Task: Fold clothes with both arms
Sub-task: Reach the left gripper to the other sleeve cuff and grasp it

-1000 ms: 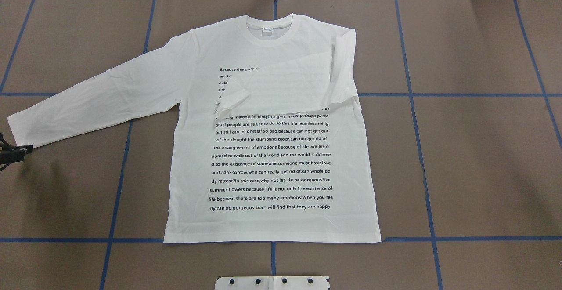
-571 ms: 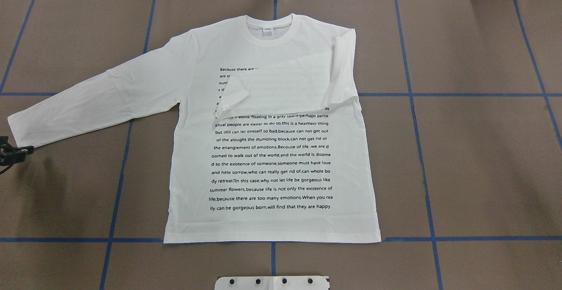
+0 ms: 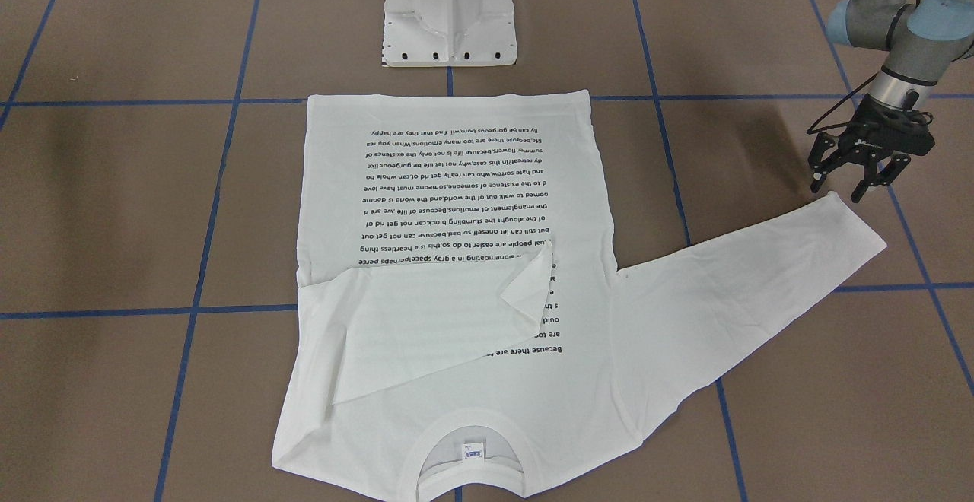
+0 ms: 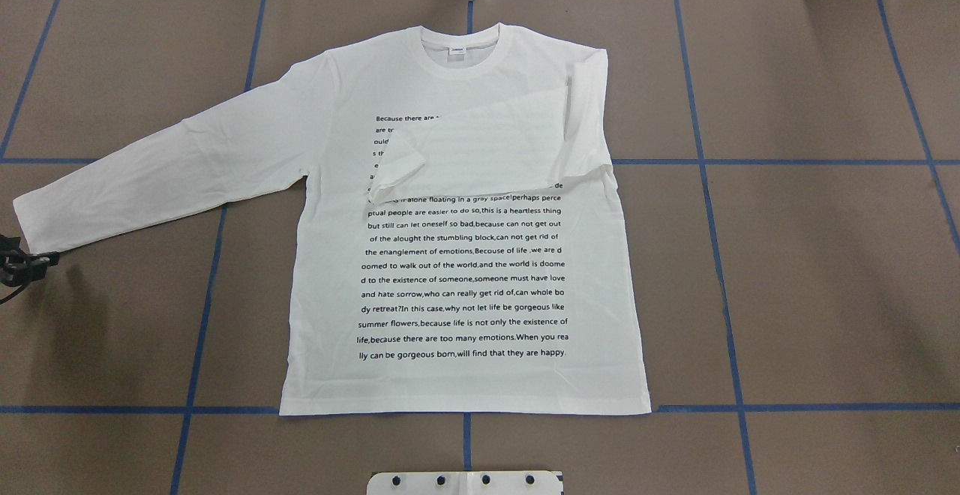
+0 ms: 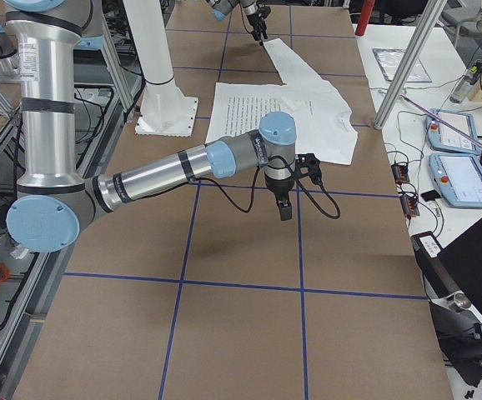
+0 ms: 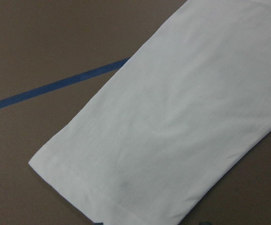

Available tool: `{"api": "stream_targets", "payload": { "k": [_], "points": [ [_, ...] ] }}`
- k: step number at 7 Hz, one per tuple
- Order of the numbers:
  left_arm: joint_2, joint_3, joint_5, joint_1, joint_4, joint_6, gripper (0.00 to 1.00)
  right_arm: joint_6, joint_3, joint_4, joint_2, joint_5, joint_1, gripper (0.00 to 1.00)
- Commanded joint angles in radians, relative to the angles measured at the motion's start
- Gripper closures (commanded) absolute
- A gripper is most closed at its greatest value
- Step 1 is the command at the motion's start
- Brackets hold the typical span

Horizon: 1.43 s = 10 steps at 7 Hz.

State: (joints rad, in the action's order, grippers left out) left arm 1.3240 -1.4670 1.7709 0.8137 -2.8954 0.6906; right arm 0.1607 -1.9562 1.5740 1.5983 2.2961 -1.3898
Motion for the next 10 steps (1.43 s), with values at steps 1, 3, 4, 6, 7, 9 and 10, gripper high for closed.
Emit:
{"api": "stream_targets", "payload": {
  "k": [1, 3, 4, 6, 7, 9, 10],
  "points": [
    [0.006, 0.014, -0.002, -0.004, -0.001, 0.000, 0.52, 0.000, 0.000, 0.000, 0.000, 0.000, 0.000, 0.00],
    [0.008, 0.016, -0.002, -0.004, -0.002, -0.002, 1.00, 0.000, 0.000, 0.000, -0.001, 0.000, 0.000, 0.00],
    [0.008, 0.016, -0.001, -0.004, -0.016, -0.002, 1.00, 0.000, 0.000, 0.000, -0.003, 0.000, 0.000, 0.00],
    [0.012, -0.013, 0.010, -0.002, -0.076, -0.002, 1.00, 0.000, 0.000, 0.000, -0.006, 0.000, 0.000, 0.00],
    [0.015, -0.066, 0.015, -0.001, -0.146, 0.000, 1.00, 0.000, 0.000, 0.000, -0.008, 0.000, 0.000, 0.00],
    [0.130, -0.104, 0.082, 0.012, -0.142, 0.029, 1.00, 0.000, 0.000, 0.000, -0.008, -0.001, 0.000, 0.00],
    [0.205, -0.104, 0.116, 0.010, -0.113, 0.118, 1.00, 0.000, 0.000, 0.000, -0.008, 0.000, 0.000, 0.00]
  ]
}}
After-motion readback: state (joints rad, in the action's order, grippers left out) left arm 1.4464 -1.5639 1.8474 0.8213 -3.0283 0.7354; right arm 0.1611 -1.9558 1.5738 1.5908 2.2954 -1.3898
